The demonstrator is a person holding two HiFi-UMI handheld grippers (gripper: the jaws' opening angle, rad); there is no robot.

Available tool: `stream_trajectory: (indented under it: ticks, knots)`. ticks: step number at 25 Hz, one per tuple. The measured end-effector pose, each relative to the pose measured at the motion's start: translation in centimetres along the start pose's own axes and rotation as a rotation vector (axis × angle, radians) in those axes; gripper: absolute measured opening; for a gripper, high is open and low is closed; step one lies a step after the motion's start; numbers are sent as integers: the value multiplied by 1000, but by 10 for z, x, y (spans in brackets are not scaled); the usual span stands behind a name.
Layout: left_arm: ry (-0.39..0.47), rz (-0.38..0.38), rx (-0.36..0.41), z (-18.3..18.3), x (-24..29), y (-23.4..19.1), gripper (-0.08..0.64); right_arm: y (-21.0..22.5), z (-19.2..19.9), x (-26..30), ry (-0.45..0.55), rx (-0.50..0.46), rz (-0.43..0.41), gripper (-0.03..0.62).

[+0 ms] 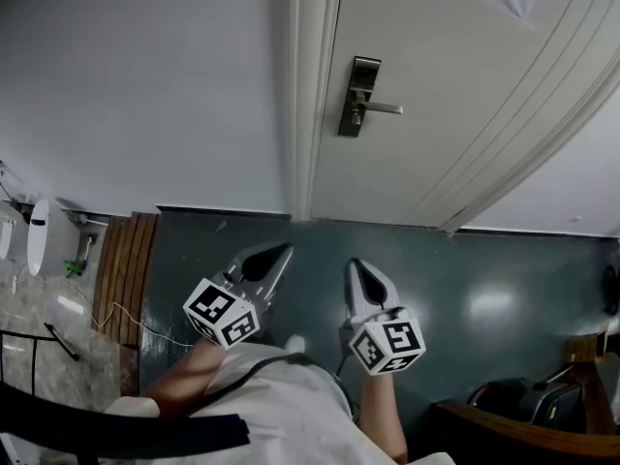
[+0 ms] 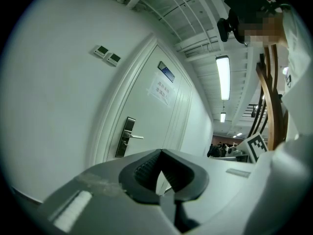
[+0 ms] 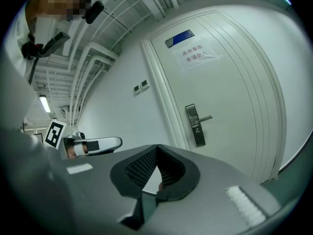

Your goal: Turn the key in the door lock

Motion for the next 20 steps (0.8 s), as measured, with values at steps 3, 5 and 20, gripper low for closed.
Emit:
stream_trajectory:
  ticks: [3, 5, 20]
  knots:
    - [-6, -6, 6, 2, 2, 4, 3, 6, 1, -3, 1, 11, -2, 3]
    - [-8, -13, 11, 3, 4, 4, 3, 8, 1, -2, 4, 12, -6, 3]
    - [-13, 23, 36, -1, 46, -15, 3, 31, -1, 24, 30, 26, 20, 3]
Point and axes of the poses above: the fingertips, and each gripper's own axes: x forward along the fingers, y to its right, z out of its underside, the point moved 5 cm from there along -x, backward along the fingers, and after that the axes turned 8 degrees about y, right-handed, at the moved point
